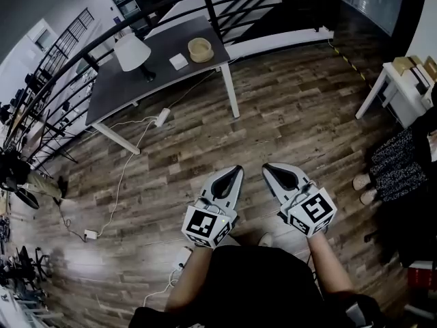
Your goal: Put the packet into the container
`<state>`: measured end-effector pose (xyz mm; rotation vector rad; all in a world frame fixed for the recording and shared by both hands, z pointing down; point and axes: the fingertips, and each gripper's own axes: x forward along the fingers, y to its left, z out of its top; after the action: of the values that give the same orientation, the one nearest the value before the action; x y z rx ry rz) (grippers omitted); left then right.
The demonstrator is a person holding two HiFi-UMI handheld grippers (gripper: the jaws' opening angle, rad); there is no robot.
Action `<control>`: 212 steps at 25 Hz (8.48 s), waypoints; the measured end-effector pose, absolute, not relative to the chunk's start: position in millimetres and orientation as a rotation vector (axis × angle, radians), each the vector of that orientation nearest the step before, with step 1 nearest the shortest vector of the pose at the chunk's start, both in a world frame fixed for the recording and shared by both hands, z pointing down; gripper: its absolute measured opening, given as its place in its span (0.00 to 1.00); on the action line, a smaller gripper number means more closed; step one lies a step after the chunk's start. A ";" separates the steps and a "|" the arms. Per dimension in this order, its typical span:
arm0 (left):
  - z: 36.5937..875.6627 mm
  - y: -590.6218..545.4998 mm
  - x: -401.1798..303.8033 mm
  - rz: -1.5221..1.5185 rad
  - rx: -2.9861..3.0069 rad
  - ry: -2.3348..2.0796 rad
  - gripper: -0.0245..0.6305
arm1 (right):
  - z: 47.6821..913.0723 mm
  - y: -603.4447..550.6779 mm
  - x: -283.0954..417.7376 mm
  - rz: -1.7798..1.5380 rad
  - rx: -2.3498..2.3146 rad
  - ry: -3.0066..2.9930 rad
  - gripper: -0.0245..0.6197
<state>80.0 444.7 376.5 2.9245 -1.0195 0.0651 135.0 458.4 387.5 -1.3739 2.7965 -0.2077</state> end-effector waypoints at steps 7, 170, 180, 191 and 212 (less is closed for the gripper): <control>376.8 447.5 81.2 0.108 2.903 -1.069 0.05 | 390.2 459.4 142.1 -0.240 -1.334 2.788 0.05; 429.3 -338.7 -138.0 0.021 2.732 -1.234 0.05 | 570.5 -374.0 -107.3 0.148 -0.256 4.107 0.67; 439.6 -336.4 -179.3 0.082 2.679 -1.322 0.05 | 649.4 -380.6 -134.0 0.489 0.347 4.356 0.73; 452.4 -332.4 -205.7 0.119 2.636 -1.365 0.05 | 689.6 -390.6 -134.9 0.504 0.478 4.446 0.73; 441.3 -340.3 -168.0 0.062 2.756 -1.186 0.05 | 613.0 -404.4 -121.0 0.654 0.048 4.355 0.72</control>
<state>-168.0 -340.3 441.3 2.7565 -1.1858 0.0616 -121.0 -404.4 613.0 0.0481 4.3549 0.6539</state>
